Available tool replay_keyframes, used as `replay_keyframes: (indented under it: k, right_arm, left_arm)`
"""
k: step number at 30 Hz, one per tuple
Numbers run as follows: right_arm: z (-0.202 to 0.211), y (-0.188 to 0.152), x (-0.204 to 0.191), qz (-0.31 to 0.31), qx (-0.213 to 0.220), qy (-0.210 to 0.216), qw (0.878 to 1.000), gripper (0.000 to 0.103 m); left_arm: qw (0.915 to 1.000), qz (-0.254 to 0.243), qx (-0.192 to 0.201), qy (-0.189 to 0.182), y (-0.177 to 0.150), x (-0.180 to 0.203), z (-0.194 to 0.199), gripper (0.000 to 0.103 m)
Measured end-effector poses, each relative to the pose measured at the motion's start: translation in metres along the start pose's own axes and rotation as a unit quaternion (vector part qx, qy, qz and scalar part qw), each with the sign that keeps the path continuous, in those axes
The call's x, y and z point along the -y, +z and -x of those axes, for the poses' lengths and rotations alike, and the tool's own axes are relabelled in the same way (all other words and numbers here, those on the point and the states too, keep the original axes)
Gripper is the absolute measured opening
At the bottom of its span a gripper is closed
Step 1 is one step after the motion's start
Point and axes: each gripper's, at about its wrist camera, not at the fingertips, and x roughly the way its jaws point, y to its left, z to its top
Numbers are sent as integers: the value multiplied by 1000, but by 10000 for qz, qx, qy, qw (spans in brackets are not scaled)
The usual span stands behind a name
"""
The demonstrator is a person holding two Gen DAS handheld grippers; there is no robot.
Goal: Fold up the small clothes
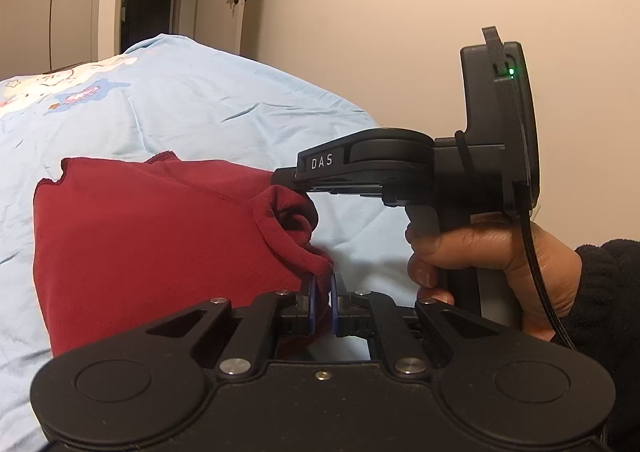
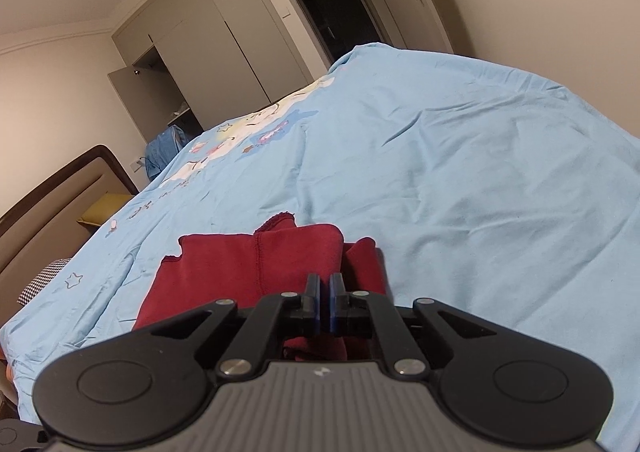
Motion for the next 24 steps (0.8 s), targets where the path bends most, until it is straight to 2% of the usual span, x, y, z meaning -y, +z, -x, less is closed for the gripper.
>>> replay_keyframes:
  k: [7,11,24]
  right_arm:
    - [7,2,2,70,177,-145,9997,4]
    - [7,-2,9,-11,85,-209,9997,4]
    - [6,-17,17,-96,-111,-382,9992,4]
  left_arm:
    - [9999,-93,-66,-62,0,2,-7,6]
    - [9997,2,-200,-108,0,-2,-12,6]
    - [9993,98,-292,-192,5,-10,-24,9]
